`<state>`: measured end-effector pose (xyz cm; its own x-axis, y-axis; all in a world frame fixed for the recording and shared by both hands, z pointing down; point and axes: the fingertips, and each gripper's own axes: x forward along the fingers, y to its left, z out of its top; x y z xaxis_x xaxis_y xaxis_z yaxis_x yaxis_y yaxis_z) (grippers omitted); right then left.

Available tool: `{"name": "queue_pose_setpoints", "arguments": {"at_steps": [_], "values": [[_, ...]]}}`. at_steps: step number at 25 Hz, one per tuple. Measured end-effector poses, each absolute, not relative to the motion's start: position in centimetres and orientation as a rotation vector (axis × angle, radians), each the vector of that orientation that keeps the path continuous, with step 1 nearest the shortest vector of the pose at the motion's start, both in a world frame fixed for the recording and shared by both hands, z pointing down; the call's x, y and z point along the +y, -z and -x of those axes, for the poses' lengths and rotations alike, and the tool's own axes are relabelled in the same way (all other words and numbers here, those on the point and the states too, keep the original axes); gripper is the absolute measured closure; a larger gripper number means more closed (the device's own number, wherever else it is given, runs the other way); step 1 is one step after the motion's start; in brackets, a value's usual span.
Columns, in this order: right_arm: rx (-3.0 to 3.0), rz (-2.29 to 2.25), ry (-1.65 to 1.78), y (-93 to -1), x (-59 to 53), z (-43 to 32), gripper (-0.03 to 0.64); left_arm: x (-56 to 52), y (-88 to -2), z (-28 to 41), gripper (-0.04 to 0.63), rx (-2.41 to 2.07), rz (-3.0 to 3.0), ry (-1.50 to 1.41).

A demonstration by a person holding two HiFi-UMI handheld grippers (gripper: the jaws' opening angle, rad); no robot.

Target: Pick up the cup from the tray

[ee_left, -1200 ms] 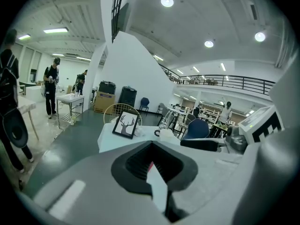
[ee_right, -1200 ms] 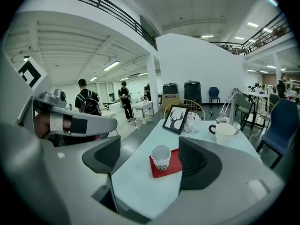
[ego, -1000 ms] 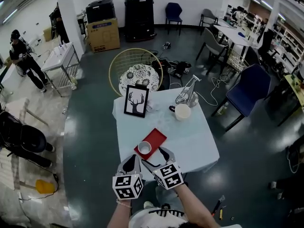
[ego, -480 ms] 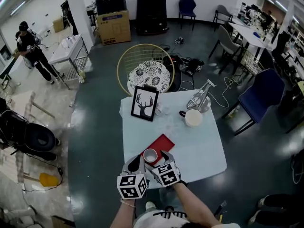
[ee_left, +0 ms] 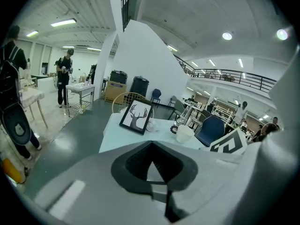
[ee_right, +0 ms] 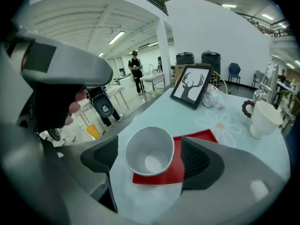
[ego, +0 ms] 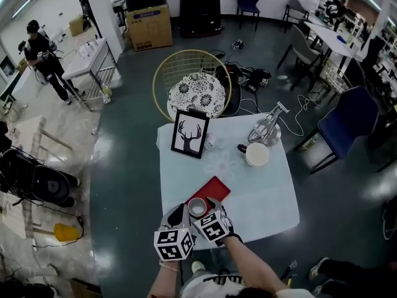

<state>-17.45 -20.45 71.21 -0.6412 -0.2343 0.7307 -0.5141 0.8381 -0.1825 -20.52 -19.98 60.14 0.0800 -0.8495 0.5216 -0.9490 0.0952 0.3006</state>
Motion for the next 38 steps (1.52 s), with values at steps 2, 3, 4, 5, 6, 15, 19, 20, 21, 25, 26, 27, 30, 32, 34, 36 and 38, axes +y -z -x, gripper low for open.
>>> {"name": "queue_pose_setpoints", "arguments": {"at_steps": [2,3,4,5,6,15,19,20,21,25,26,27,30,32,34,36,38], "values": [[-2.264,-0.529,-0.528,-72.0,-20.4,17.8,0.189,-20.2,-60.3,20.9,0.594,-1.785,-1.756,-0.213],[-2.254,-0.525,-0.541,-72.3,-20.5,17.9,0.189,-20.3,-60.3,21.0,0.594,-1.785,-1.751,-0.210],[-2.243,-0.521,-0.544,-72.5,-20.5,18.0,0.189,-20.3,-60.4,21.2,0.595,-1.786,-1.746,-0.208],[-2.235,-0.516,-0.539,-72.7,-20.5,18.1,0.190,-20.3,-60.4,21.3,0.594,-1.787,-1.740,-0.208],[-2.228,-0.511,-0.534,-72.8,-20.5,18.1,0.206,-20.2,-60.3,21.4,0.594,-1.787,-1.734,-0.209],[-2.271,-0.524,-0.514,-70.5,-21.2,17.6,0.242,-20.2,-59.5,21.1,0.594,-1.783,-1.725,-0.189],[-2.270,-0.684,-0.574,-69.4,-23.5,14.5,0.242,-21.3,-59.3,19.9,0.594,-1.766,-1.752,-0.161],[-2.264,-0.722,-0.587,-69.2,-24.0,13.4,0.242,-21.6,-59.2,19.4,0.594,-1.758,-1.766,-0.162],[-2.256,-0.758,-0.594,-69.1,-24.6,12.3,0.242,-22.0,-59.1,18.8,0.594,-1.749,-1.784,-0.167],[-2.217,-0.913,-0.600,-68.4,-27.0,7.0,0.242,-23.2,-58.5,15.8,0.594,-1.695,-1.861,-0.188],[-2.213,-0.942,-0.598,-68.1,-27.5,5.9,0.242,-23.5,-58.4,15.1,0.594,-1.683,-1.877,-0.195],[-2.209,-0.964,-0.593,-67.8,-27.9,5.0,0.242,-23.8,-58.2,14.5,0.594,-1.673,-1.892,-0.201],[-2.187,-1.020,-0.601,-67.8,-29.0,2.2,0.242,-24.6,-58.0,12.7,0.594,-1.642,-1.933,-0.220],[-2.173,-1.049,-0.620,-68.1,-29.4,0.5,0.242,-25.2,-58.1,11.7,0.594,-1.625,-1.953,-0.227],[-2.165,-1.048,-0.617,-68.5,-29.5,-1.1,0.242,-25.6,-57.9,10.6,0.594,-1.603,-1.972,-0.212],[-2.147,-1.047,-0.617,-69.0,-29.5,-2.7,0.242,-25.9,-57.5,9.6,0.594,-1.582,-1.991,-0.205],[-2.119,-1.074,-0.637,-69.5,-29.6,-4.4,0.242,-26.0,-57.3,8.8,0.594,-1.574,-2.007,-0.221]]}}
